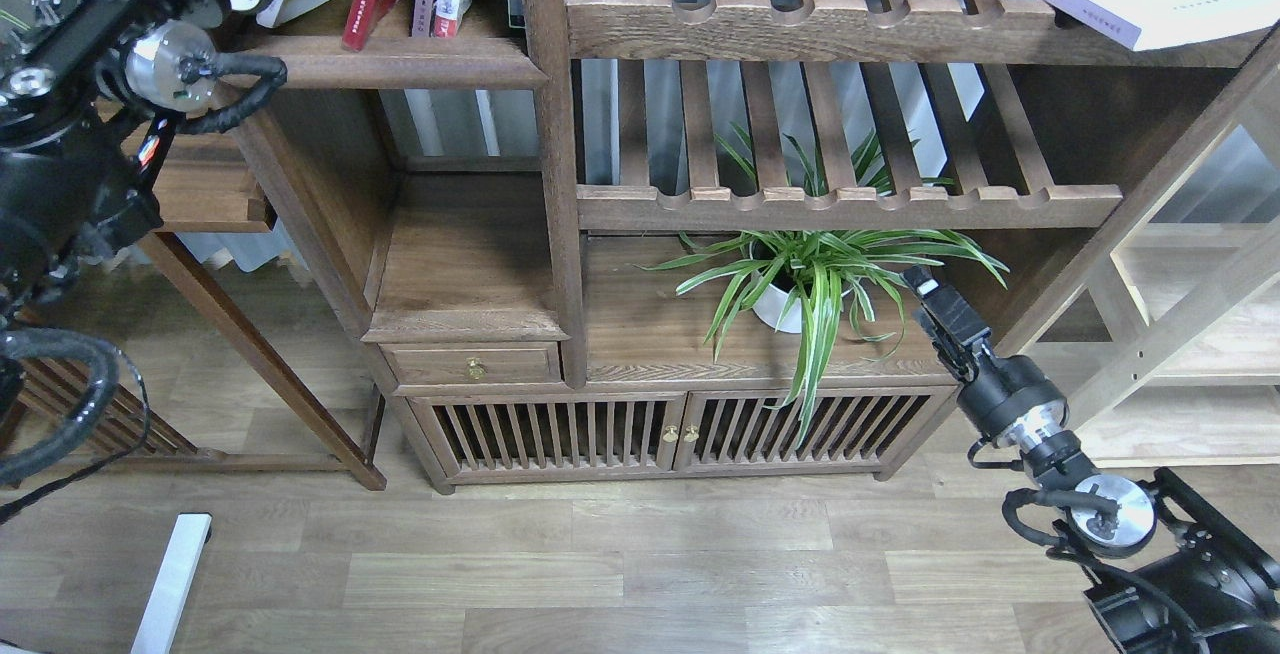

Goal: Organize books on shelf
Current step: 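Withdraw the left arm from the top shelf and lower it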

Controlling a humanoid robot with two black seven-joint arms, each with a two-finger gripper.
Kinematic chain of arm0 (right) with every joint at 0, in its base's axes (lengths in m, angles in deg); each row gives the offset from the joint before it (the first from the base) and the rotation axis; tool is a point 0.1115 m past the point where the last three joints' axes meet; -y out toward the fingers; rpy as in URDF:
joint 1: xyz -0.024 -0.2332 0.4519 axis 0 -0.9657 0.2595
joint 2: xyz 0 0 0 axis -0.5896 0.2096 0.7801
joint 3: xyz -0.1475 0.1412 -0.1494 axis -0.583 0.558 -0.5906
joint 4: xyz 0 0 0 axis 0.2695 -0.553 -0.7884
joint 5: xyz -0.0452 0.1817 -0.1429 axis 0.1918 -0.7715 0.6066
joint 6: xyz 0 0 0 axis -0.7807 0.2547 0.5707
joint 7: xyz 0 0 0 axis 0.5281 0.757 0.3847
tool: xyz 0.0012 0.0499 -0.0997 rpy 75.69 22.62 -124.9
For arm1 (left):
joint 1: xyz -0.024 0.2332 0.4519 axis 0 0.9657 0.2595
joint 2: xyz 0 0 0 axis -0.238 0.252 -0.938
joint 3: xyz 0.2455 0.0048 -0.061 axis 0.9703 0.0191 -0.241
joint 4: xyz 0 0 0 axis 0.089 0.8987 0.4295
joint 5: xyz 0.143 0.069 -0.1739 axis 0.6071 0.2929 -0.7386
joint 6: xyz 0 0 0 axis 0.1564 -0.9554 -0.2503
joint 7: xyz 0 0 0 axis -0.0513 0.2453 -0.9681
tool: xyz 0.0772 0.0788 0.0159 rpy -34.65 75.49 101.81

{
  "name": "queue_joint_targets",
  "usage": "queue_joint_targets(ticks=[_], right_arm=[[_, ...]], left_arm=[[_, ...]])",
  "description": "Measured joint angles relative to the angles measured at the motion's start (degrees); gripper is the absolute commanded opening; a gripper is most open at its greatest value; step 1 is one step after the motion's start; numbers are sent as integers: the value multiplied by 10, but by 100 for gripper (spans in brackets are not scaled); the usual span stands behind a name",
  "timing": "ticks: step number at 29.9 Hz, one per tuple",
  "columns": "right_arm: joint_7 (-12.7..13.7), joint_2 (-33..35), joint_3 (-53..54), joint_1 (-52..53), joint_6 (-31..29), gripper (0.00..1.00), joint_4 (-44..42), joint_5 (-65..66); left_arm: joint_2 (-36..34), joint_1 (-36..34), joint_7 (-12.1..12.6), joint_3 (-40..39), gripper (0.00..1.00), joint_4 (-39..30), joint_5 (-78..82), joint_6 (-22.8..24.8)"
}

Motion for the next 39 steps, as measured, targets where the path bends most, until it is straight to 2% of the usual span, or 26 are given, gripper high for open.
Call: queue_joint_targets(ticks=[8,19,24,29,32,39], right_arm=[[0,-1,-2,2,0,92,0,1],[1,0,-2,2,0,92,0,1],[1,1,-2,2,0,92,0,1],[1,3,-1,3,0,92,-1,2],[1,4,0,5,0,92,-1,2],[0,2,3,14,0,92,-3,2]], left_arm=[[-5,-26,10,1,74,-33,0,-1],[-41,-47,15,-11,81,-74,0,-1],[-63,-53,17,-12,99,-99,0,0],[-107,-46,16,-10,99,-136,-29,11],[-133,-40,16,-1,99,-154,-70,34],[-177,-14,16,4,99,-161,-120,142]])
